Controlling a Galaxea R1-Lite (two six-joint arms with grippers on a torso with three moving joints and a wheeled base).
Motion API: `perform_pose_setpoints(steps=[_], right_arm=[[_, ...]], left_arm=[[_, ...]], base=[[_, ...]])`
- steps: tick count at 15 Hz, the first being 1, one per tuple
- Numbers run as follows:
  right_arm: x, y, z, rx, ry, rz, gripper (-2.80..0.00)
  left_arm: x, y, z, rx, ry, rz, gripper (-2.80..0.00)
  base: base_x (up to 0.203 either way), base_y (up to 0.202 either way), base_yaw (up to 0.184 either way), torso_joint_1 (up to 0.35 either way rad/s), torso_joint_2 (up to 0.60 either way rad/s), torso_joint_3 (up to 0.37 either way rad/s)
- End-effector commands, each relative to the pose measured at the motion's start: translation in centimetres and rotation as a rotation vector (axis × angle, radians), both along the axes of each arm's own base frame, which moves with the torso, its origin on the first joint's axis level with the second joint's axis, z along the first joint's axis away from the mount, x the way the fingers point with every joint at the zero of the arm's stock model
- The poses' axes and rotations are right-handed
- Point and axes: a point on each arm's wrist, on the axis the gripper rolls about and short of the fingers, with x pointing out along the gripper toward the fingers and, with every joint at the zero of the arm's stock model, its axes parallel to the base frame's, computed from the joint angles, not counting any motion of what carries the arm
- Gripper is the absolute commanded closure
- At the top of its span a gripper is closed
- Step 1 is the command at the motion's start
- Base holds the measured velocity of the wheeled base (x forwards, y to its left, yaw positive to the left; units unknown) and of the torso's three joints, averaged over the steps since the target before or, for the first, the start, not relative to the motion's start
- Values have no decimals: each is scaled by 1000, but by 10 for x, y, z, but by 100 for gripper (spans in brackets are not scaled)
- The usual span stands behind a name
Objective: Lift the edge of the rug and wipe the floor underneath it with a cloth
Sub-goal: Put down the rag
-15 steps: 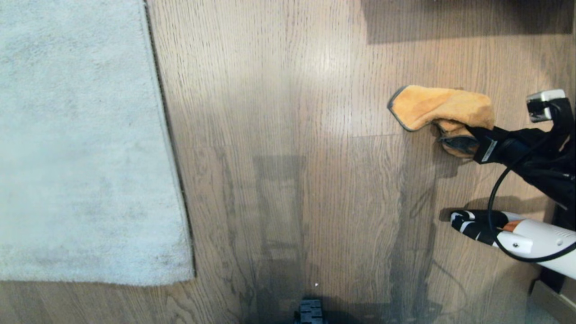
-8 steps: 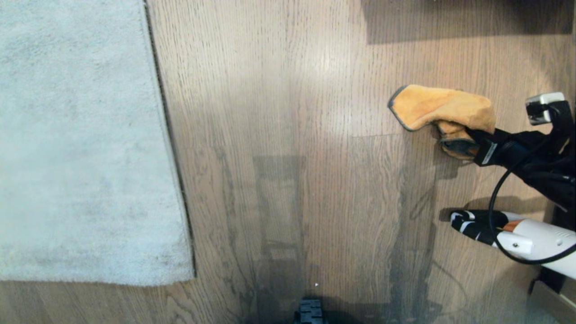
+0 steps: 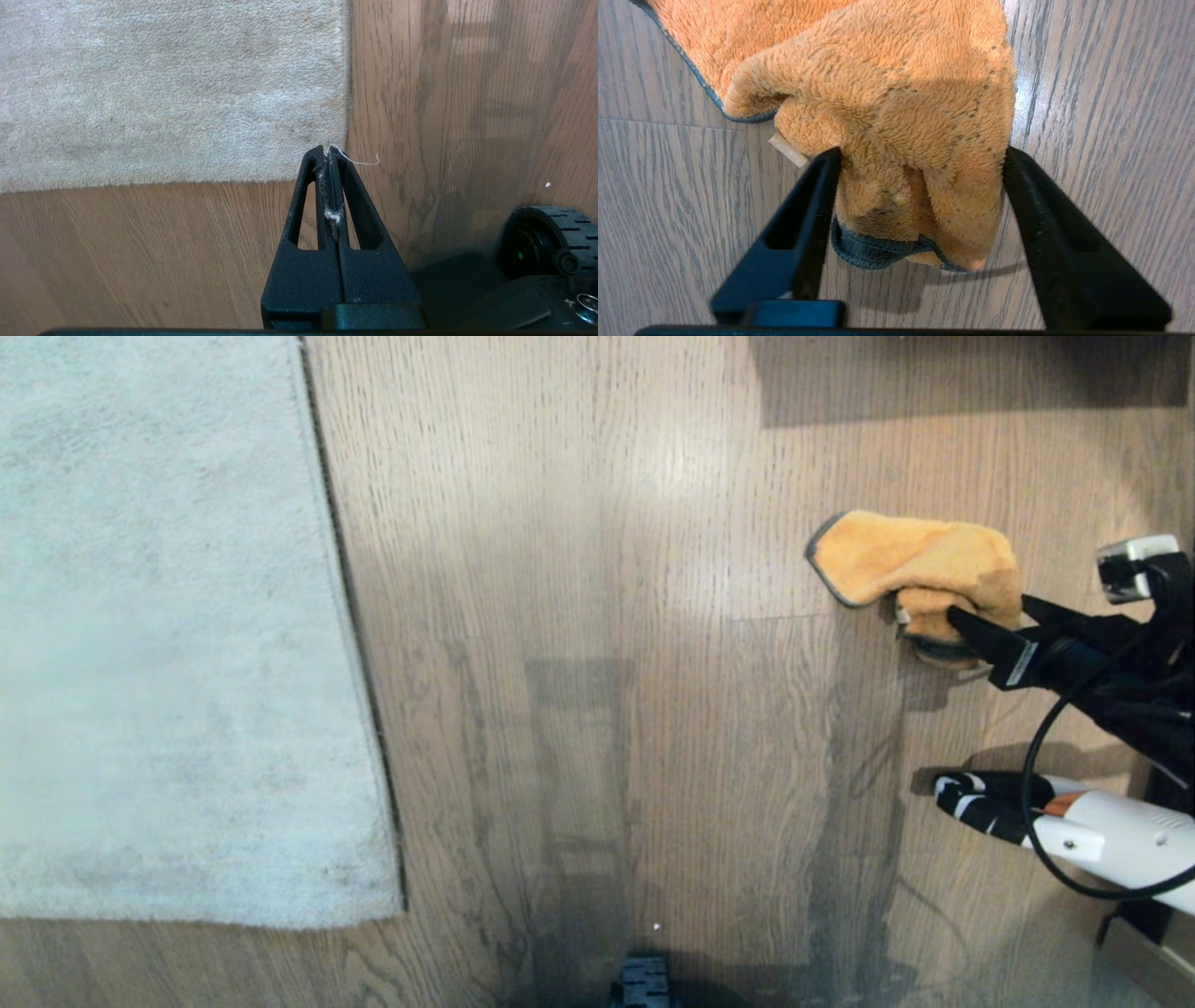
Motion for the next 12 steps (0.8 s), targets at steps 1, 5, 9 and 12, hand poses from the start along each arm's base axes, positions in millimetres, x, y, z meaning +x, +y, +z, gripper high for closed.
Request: perform_pose_setpoints(steps=[1,5,9,12], right_arm=[[-5,1,6,-2,-24,2,-280],[-17,2,12,-3,-42,4,-280],[-41,3,13,-1,-37,6,-280],[-65,5,11,1,0,6,-280]], left_arm=[[0,0,0,0,0,1,0],[0,0,0,0,0,1,0],[0,0,0,0,0,1,0],[0,0,0,0,0,1,0]], base=[[0,0,0,0,0,0],[0,0,0,0,0,0],[0,0,0,0,0,0],[0,0,0,0,0,0]])
